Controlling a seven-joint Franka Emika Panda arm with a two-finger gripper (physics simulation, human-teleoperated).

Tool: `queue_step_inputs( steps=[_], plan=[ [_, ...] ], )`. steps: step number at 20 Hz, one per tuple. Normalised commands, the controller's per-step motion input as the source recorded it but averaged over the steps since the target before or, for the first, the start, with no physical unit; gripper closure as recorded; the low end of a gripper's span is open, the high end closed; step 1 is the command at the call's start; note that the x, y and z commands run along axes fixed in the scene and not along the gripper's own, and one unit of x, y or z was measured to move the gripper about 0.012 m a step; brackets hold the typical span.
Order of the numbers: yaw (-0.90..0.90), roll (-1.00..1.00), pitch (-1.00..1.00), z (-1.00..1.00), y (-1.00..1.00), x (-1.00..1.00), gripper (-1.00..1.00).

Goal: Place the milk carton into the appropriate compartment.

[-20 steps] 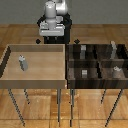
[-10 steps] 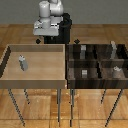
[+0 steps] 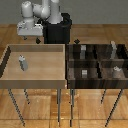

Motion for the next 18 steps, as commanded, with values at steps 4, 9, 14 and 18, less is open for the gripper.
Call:
queue_step_inputs(
  steps=[4,9,14,18],
  plan=[
    [0.00,0.00,0.00,0.00,0.00,0.75,-1.00],
    [0.00,0.00,0.00,0.00,0.00,1.00,-1.00],
    [-0.15,0.00,0.00,0.00,0.00,0.40,-1.00],
    [-0.91,0.00,0.00,0.00,0.00,0.00,-1.00]
  ],
)
